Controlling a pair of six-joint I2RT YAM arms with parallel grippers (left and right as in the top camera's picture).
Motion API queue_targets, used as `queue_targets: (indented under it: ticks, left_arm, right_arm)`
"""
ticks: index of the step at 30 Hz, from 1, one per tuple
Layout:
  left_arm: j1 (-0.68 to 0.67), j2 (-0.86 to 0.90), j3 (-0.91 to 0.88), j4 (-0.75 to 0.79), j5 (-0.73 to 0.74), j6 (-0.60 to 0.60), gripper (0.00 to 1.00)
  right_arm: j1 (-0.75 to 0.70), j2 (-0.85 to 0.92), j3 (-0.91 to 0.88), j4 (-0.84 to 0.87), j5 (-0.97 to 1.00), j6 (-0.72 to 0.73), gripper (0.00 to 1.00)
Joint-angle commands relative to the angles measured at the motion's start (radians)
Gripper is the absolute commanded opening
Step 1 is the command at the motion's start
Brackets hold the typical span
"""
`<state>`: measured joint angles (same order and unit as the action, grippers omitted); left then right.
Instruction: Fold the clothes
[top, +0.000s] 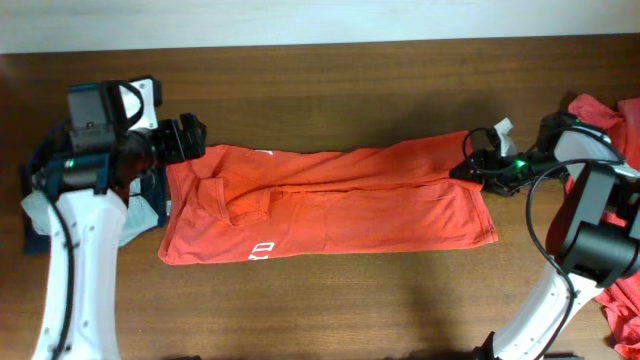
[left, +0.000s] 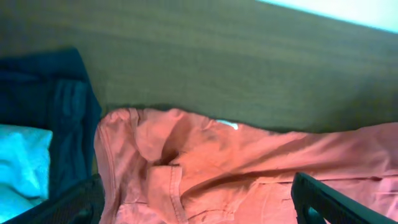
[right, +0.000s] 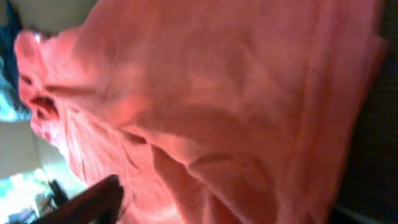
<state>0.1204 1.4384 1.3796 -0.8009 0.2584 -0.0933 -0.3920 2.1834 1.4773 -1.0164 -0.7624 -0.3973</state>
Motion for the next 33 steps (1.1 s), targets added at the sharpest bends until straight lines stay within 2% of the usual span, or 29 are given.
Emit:
queue_targets:
  ticks: [1, 6, 9, 12, 13, 15, 18, 20, 25, 27, 30, 31, 33]
  left_arm:
    - [0.007, -0.064, 0.014, -0.001, 0.008, 0.02, 0.96]
    - [0.007, -0.095, 0.014, -0.008, 0.008, 0.02, 0.97]
    - [0.007, -0.098, 0.014, -0.018, 0.008, 0.02, 0.97]
    - [0.007, -0.098, 0.013, -0.025, 0.008, 0.02, 0.97]
    - [0.007, -0.098, 0.014, -0.024, 0.008, 0.02, 0.97]
    - [0.007, -0.098, 0.014, -0.025, 0.008, 0.02, 0.97]
    - [0.007, -0.098, 0.013, -0.027, 0.008, 0.02, 0.97]
    - [0.007, -0.098, 0.014, -0.027, 0.008, 0.02, 0.97]
    - [0.007, -0.098, 0.014, -0.028, 0.008, 0.02, 0.97]
    - [0.007, -0.098, 0.014, -0.031, 0.008, 0.02, 0.97]
    - [0.007, -0.098, 0.014, -0.038, 0.008, 0.02, 0.97]
    - [0.007, -0.098, 0.014, -0.042, 0.008, 0.02, 0.97]
    - [0.007, -0.098, 0.014, -0.047, 0.008, 0.02, 0.97]
  right_arm:
    - [0.021, 0.053, -0.019, 0.009, 0.061, -0.013, 0.68]
    - [0.028, 0.053, -0.019, 0.039, 0.039, 0.021, 0.52]
    - [0.028, 0.053, -0.019, 0.045, -0.006, 0.039, 0.47]
    - [0.033, 0.053, -0.019, 0.048, -0.061, 0.039, 0.47]
    - [0.034, 0.053, -0.019, 0.05, -0.065, 0.04, 0.49]
    - [0.034, 0.053, -0.019, 0.051, -0.065, 0.04, 0.66]
    - [0.034, 0.053, -0.019, 0.052, -0.095, 0.043, 0.79]
    - [0.034, 0.053, -0.019, 0.056, -0.101, 0.053, 0.79]
    - [0.038, 0.053, -0.019, 0.089, -0.074, 0.138, 0.49]
    - [0.041, 0.053, -0.019, 0.101, -0.012, 0.183, 0.33]
    - [0.035, 0.049, -0.018, 0.101, 0.072, 0.228, 0.16]
    - [0.021, 0.035, -0.014, 0.105, 0.126, 0.261, 0.07]
    - [0.0, 0.013, -0.003, 0.104, 0.198, 0.302, 0.04]
